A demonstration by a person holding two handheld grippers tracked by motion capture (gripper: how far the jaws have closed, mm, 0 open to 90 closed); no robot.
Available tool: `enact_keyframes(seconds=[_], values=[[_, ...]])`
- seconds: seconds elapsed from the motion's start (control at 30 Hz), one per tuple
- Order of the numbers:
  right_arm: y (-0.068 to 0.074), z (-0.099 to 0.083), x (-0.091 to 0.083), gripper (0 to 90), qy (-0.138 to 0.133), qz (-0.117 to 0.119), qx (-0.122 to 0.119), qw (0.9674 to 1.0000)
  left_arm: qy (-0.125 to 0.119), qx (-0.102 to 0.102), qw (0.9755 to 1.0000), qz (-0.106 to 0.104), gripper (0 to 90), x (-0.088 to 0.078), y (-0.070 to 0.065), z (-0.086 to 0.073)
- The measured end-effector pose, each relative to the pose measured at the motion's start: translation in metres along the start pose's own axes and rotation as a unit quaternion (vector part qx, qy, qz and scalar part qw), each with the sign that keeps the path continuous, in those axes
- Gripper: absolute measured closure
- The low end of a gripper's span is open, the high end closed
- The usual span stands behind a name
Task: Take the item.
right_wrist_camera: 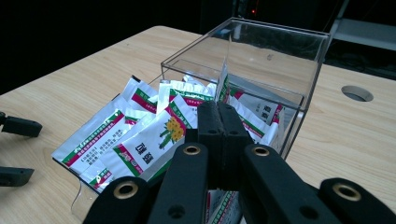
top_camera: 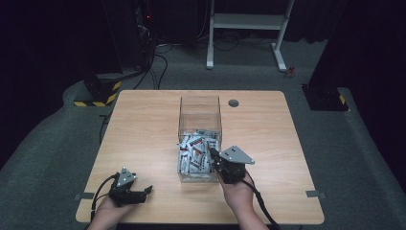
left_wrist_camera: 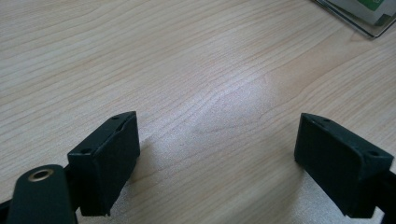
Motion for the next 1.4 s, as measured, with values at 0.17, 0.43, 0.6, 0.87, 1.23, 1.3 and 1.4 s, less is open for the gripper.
enact_keyframes(seconds=[0.17, 0.43, 0.6, 0.87, 1.23, 1.3, 1.4], values=[[0.0, 0.002, -0.004, 90.0, -0.012, 0.001, 0.002, 0.9999, 0.0, -0.001, 1.0, -0.002, 14.2, 0.0, -0.001, 0.0], [-0.001, 0.006, -0.011, 90.0, -0.026, 0.005, 0.002, 0.9996, 0.0, -0.001, 1.0, -0.001, 14.3, 0.0, -0.001, 0.0], [-0.002, 0.01, -0.015, 90.0, -0.035, 0.003, 0.0, 0.9994, 0.0, -0.001, 1.0, -0.001, 14.3, 0.0, -0.001, 0.0], [-0.003, 0.014, -0.019, 90.0, -0.041, 0.004, 0.003, 0.9991, 0.001, -0.001, 1.0, -0.002, 14.2, 0.0, -0.001, 0.0], [-0.006, 0.021, -0.027, 90.0, -0.052, 0.009, 0.004, 0.9986, 0.001, -0.001, 1.0, -0.002, 14.2, 0.0, -0.001, 0.0], [-0.006, 0.023, -0.029, 90.0, -0.054, 0.009, 0.003, 0.9985, 0.001, -0.001, 1.0, -0.002, 14.3, 0.0, -0.001, 0.0], [-0.007, 0.024, -0.032, 90.0, -0.057, 0.008, 0.0, 0.9984, 0.001, -0.001, 1.0, -0.002, 14.2, 0.0, -0.001, 0.0]])
Point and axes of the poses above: each handheld gripper's, and its own axes: x roughly forward along the jaws, z roughly out of its top, y roughly to its left, the point moved 6 cm from there along x, roughly forward along the jaws, and after that the axes turned 14 degrees about y, right-handed, at the moved point
